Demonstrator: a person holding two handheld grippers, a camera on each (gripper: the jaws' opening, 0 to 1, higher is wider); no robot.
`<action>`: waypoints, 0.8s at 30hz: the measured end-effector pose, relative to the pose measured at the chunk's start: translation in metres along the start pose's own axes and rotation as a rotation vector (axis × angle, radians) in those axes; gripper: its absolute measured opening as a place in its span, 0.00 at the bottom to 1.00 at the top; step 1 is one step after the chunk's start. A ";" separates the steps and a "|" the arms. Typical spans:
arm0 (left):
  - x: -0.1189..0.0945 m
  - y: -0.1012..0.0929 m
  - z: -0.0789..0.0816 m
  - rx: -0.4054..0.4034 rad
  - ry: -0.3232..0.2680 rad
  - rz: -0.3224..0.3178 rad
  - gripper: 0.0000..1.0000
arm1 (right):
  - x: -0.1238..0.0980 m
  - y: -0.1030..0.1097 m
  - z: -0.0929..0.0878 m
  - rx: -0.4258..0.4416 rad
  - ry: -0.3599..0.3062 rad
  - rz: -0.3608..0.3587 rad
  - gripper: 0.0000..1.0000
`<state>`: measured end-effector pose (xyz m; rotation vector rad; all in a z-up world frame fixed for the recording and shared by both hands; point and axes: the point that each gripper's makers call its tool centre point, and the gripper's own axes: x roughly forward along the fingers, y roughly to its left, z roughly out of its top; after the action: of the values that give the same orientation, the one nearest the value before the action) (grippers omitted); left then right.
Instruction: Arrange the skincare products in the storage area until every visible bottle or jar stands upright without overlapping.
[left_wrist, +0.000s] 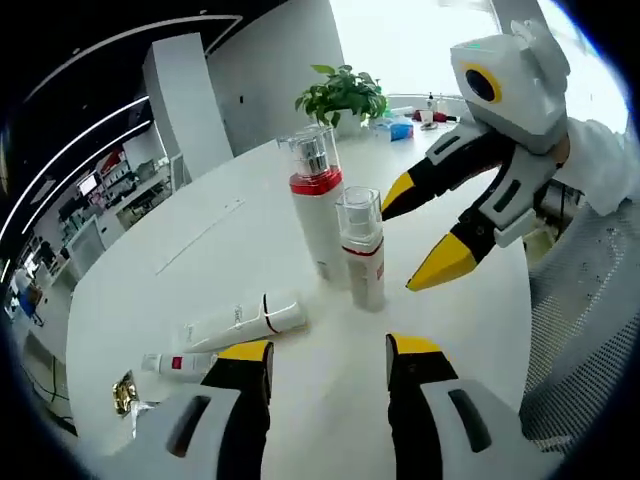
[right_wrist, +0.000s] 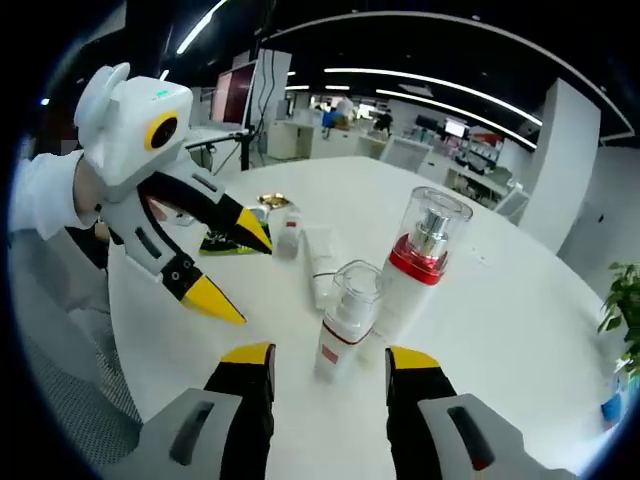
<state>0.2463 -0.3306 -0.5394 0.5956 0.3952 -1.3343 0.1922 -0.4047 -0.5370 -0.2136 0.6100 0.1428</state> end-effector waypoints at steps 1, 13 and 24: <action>-0.003 0.002 0.000 -0.001 -0.001 0.004 0.47 | -0.001 0.000 0.000 0.001 0.000 -0.001 0.43; -0.037 0.018 -0.004 -0.063 -0.025 0.045 0.68 | -0.015 0.006 0.005 0.028 -0.012 -0.003 0.57; -0.060 0.026 -0.018 -0.122 -0.018 0.066 0.80 | -0.023 0.016 0.012 -0.014 -0.010 0.001 0.72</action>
<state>0.2608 -0.2697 -0.5140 0.4907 0.4355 -1.2421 0.1772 -0.3884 -0.5168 -0.2257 0.5994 0.1491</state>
